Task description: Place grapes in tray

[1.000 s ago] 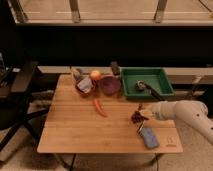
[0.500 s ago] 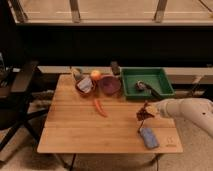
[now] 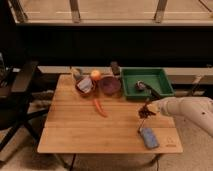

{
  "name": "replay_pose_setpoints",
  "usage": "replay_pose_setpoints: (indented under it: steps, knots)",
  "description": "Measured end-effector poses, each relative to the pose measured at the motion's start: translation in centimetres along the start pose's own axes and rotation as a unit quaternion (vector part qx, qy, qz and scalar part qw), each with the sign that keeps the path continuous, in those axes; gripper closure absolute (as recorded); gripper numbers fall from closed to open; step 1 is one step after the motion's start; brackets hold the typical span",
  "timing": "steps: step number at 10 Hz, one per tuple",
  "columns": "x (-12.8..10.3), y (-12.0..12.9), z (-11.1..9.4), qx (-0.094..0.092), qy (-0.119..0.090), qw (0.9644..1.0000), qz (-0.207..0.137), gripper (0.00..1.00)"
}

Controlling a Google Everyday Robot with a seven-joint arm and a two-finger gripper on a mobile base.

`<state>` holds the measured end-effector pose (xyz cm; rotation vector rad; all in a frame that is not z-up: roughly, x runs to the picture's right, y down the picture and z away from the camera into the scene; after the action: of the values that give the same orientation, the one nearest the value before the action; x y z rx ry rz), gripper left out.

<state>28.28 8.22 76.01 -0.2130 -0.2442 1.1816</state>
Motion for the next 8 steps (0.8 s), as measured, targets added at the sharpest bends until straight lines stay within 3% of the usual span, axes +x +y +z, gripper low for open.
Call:
replay_pose_setpoints:
  steps: [4,6,8]
  knots:
    - [-5.6,-5.5,-4.0,0.074,-0.021,0.9971,0.004,1.0]
    - [-8.5,-7.6,-4.5,0.088,-0.035,0.9955,0.009,1.0]
    - [-12.0,-9.2,-4.4,0.085,-0.062,0.9941,0.023,1.0]
